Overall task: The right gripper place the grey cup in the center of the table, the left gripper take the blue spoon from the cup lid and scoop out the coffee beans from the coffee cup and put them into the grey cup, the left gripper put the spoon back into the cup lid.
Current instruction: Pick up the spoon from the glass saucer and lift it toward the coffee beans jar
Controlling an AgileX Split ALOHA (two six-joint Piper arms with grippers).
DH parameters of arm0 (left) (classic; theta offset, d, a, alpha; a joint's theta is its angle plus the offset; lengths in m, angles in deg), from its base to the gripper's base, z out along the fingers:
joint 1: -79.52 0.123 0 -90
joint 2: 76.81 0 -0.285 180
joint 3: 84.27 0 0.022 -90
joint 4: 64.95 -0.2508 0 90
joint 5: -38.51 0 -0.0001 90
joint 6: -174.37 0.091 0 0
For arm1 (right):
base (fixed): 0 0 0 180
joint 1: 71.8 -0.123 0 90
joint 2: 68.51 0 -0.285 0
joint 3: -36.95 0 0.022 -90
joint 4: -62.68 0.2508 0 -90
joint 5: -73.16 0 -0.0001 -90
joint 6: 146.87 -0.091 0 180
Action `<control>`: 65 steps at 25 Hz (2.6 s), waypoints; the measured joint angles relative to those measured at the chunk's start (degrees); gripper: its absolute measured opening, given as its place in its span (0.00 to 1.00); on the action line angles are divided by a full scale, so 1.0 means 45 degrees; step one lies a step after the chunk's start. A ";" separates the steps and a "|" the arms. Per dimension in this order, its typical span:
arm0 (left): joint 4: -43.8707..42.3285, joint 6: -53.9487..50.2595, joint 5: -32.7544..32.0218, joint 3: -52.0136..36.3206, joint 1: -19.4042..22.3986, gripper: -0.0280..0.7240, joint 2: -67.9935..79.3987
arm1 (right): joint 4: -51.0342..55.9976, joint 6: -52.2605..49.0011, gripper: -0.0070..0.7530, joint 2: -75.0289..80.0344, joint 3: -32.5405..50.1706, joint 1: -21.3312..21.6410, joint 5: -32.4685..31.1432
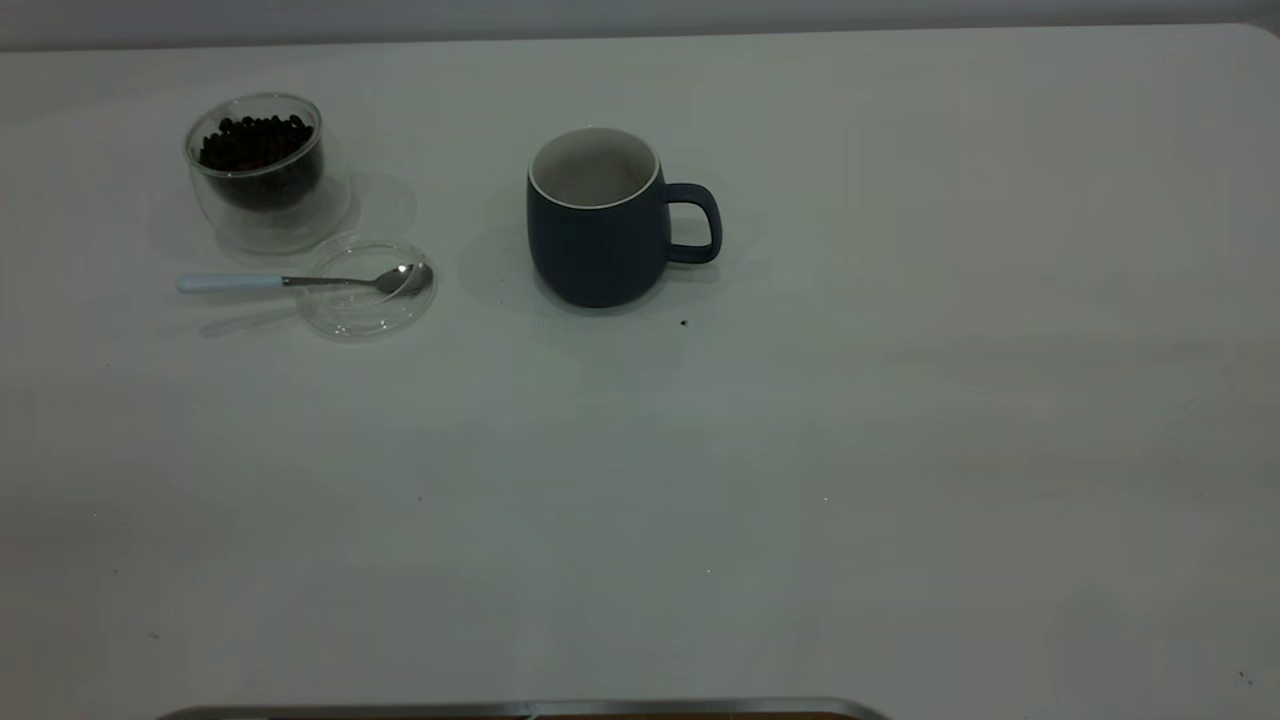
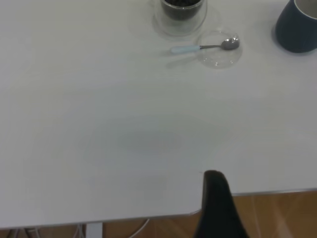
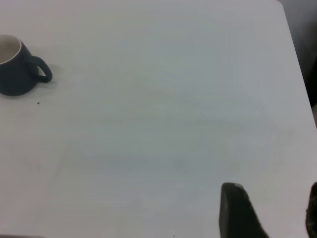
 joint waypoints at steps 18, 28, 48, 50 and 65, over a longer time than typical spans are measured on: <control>-0.0955 -0.2670 0.5248 0.2635 0.0000 0.74 1.2982 | 0.0000 0.0024 0.50 -0.0003 0.0000 0.0000 0.0000; -0.1362 -0.2200 0.6337 0.6090 0.0831 0.74 2.0275 | 0.0000 0.0024 0.50 -0.0003 0.0000 0.0000 0.0000; 0.9706 1.1444 0.6295 0.8797 0.3509 0.72 2.7832 | 0.0000 0.0024 0.50 -0.0003 0.0000 0.0000 0.0000; 1.0445 1.2522 0.6749 0.8818 0.3509 0.72 2.8297 | 0.0000 0.0024 0.50 -0.0003 0.0000 0.0000 0.0000; 1.1846 1.4431 0.7689 0.8833 0.3509 0.87 2.9149 | 0.0000 0.0024 0.50 -0.0003 0.0000 0.0000 0.0000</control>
